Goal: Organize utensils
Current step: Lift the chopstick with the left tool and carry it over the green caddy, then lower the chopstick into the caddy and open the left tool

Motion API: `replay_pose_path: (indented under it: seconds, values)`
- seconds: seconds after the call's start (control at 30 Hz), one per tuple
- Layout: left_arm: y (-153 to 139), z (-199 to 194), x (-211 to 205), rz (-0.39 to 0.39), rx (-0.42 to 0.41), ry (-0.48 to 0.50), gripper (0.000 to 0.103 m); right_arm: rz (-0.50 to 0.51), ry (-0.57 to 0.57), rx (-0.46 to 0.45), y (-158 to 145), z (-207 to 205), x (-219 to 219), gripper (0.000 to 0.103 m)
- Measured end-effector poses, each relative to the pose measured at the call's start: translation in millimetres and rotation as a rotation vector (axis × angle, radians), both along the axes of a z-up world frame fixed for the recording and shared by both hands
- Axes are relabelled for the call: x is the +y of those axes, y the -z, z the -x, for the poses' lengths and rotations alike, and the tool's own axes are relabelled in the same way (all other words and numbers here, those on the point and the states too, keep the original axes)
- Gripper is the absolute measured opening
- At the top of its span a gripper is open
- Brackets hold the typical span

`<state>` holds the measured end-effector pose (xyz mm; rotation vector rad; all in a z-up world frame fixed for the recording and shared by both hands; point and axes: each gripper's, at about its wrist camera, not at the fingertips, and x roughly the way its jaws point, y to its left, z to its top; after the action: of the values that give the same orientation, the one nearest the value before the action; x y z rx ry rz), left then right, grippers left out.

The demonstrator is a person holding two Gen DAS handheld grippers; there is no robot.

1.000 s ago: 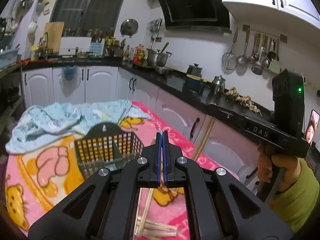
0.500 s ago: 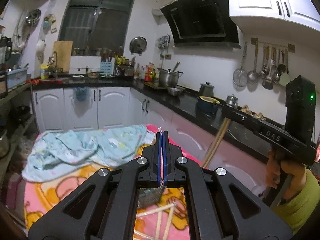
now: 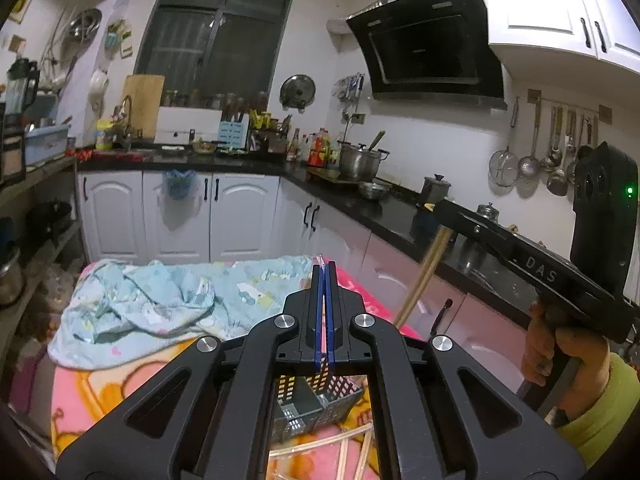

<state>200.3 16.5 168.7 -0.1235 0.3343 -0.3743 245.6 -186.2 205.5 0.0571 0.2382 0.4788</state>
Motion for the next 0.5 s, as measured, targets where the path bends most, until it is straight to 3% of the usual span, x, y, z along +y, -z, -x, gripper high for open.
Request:
replay_pose_path:
  seconds: [0.5]
  values:
    - [44,-17,16,0.041,0.082,-0.011,0.0,0.04,0.046,0.091,52,-35,19,0.006]
